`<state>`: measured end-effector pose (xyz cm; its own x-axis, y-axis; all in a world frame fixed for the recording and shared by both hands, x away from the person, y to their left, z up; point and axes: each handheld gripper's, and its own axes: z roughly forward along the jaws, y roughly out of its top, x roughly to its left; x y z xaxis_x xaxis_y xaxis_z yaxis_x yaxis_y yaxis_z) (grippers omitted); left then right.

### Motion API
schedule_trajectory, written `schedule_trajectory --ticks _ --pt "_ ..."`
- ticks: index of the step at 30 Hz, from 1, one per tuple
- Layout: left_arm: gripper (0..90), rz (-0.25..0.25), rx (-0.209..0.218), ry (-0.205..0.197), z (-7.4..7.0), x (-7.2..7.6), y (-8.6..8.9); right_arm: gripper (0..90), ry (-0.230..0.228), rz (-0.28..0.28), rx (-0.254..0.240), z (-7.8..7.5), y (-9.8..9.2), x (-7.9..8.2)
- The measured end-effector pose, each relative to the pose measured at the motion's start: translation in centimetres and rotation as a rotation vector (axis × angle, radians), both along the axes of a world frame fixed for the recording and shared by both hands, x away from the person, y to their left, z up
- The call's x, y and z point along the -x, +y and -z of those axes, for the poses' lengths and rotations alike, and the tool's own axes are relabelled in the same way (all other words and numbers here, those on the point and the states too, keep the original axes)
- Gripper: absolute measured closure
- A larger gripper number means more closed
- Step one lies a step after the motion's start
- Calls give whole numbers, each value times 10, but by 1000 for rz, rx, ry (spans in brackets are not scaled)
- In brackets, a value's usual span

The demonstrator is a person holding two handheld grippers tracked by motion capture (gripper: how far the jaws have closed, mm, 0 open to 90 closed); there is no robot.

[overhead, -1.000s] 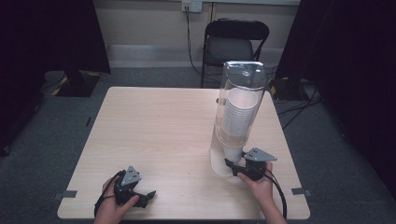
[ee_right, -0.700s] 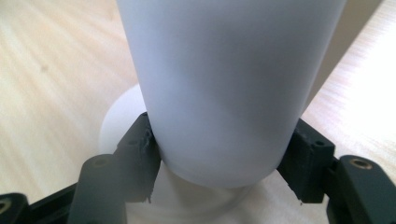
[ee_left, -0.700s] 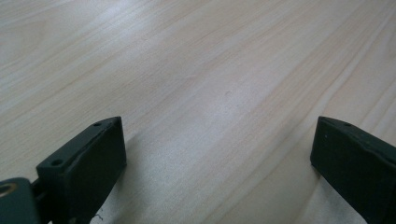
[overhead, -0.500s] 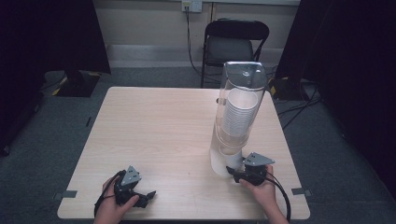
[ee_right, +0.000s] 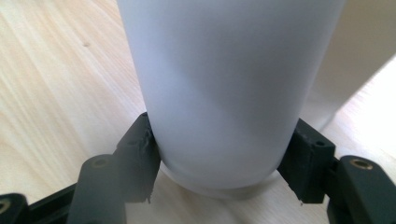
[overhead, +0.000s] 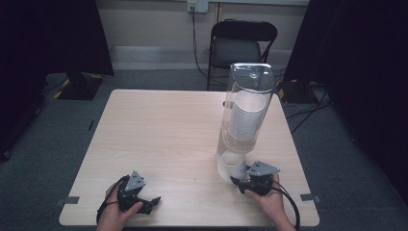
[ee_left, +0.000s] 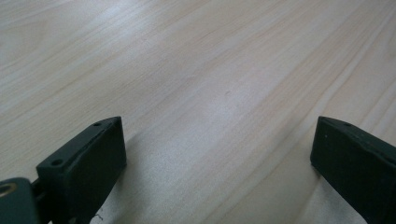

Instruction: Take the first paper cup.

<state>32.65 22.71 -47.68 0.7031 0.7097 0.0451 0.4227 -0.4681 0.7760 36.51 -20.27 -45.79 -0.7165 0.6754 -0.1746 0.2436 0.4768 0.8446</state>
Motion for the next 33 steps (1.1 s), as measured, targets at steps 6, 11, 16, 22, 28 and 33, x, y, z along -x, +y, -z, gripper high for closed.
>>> schedule_trajectory --ticks 6,11,16,22,28,33 --pt "27 4 -3 0 0 0 0 368 1 -37 3 1 6 2" --pt "216 16 66 4 -7 -1 -2 367 -11 -58 -11 -1 13 4" --pt "245 55 118 24 -24 1 -11 367 -30 -106 -7 -2 23 6" --pt "316 96 234 69 -51 0 -27 366 -42 -136 -10 -4 35 8" --pt "356 101 226 91 -74 -9 -43 366 -65 -163 -17 -6 46 10" --pt "391 83 272 86 -94 -15 -48 365 -73 -180 -9 -5 50 10"
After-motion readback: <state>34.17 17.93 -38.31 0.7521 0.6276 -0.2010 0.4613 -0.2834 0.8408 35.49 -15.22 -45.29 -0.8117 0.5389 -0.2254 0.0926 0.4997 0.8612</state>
